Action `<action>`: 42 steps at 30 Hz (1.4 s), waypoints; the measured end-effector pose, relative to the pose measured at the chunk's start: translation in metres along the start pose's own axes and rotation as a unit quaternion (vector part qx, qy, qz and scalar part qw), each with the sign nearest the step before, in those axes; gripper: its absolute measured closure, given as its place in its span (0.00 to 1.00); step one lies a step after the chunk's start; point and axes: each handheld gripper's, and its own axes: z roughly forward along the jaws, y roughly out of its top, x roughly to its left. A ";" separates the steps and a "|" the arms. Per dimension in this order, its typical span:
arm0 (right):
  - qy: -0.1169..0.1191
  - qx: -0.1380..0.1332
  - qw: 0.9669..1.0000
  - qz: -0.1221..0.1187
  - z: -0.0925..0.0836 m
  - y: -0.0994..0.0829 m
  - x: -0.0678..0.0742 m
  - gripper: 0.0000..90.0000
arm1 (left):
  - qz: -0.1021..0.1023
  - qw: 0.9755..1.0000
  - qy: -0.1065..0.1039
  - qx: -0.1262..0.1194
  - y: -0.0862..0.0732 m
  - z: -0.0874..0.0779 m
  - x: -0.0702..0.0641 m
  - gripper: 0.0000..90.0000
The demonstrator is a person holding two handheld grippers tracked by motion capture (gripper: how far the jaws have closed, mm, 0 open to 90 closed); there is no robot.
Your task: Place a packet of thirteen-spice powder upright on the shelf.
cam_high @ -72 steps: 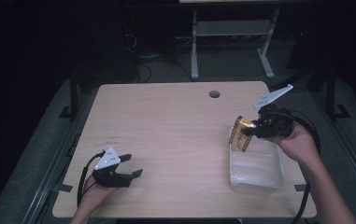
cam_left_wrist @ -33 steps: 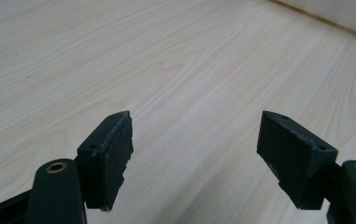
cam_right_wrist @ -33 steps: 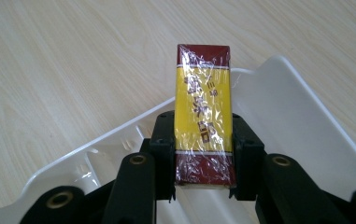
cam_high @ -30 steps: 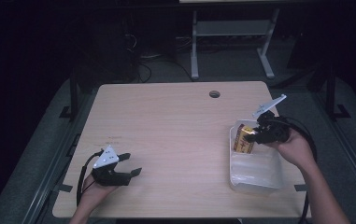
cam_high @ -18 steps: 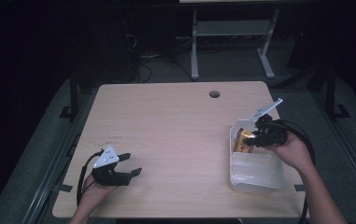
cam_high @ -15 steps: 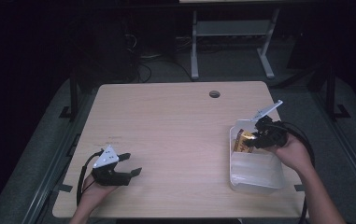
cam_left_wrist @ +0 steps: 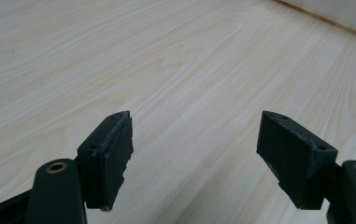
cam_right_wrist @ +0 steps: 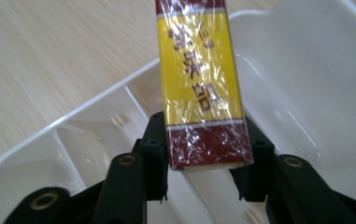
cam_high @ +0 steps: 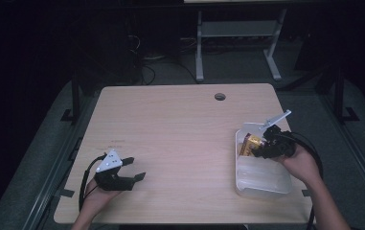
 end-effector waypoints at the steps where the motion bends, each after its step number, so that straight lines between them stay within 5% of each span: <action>1: 0.000 0.000 1.000 0.000 0.000 0.000 0.000 0.71 | 0.001 1.000 0.000 0.000 0.000 0.000 0.000 0.29; 11: -0.007 0.015 1.000 -0.018 -0.005 0.000 -0.001 0.75 | 0.000 1.000 -0.001 0.000 0.000 0.000 0.000 0.29; 22: -0.025 0.022 0.999 -0.011 -0.008 -0.003 -0.010 0.73 | 0.000 1.000 0.000 0.001 0.000 0.001 0.000 0.29; 32: -0.061 0.022 0.998 -0.014 -0.015 -0.004 -0.015 0.62 | 0.000 1.000 -0.001 0.003 0.000 0.001 0.000 0.29; 42: -0.058 -0.009 0.998 -0.012 -0.020 0.001 -0.010 0.52 | 0.001 1.000 -0.004 0.003 0.000 0.003 -0.001 0.29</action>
